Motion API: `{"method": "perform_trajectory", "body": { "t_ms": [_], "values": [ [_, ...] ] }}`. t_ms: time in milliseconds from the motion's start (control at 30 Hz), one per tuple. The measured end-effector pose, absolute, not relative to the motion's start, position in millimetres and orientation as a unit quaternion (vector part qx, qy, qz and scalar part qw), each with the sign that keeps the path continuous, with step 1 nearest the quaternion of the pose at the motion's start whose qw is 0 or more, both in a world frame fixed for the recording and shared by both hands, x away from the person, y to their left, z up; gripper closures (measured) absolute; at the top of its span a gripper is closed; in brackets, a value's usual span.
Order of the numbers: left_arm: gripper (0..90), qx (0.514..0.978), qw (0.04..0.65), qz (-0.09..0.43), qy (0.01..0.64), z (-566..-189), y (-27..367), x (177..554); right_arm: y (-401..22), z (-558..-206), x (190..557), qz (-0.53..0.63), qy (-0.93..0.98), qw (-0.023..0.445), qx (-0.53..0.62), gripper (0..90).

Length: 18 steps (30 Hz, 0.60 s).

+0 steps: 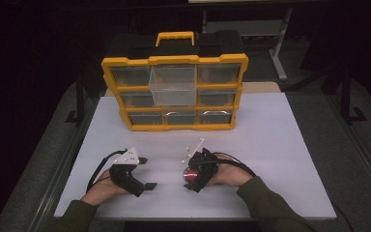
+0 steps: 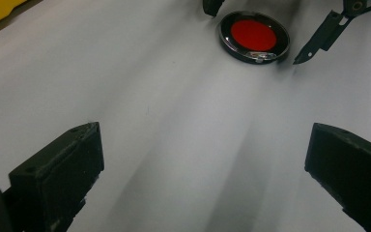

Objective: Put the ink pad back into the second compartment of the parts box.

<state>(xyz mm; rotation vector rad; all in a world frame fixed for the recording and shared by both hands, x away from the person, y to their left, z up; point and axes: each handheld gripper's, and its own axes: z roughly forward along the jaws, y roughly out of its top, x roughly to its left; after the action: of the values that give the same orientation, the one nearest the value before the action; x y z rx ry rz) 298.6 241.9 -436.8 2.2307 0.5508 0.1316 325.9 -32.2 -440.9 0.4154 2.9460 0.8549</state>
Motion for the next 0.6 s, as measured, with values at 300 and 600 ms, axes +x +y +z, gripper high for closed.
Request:
{"method": "perform_trajectory", "body": {
  "t_ms": [300,600],
  "values": [
    [0.0,0.885,0.409,0.051,0.218,-436.9,241.7,298.5,-33.0,-440.5,325.1,0.275,0.952,0.024,0.130,14.4],
    [0.0,0.885,0.408,0.052,0.218,-437.1,241.5,298.4,-34.3,-439.6,324.6,0.277,0.952,0.031,0.128,20.7]
  ]
}}
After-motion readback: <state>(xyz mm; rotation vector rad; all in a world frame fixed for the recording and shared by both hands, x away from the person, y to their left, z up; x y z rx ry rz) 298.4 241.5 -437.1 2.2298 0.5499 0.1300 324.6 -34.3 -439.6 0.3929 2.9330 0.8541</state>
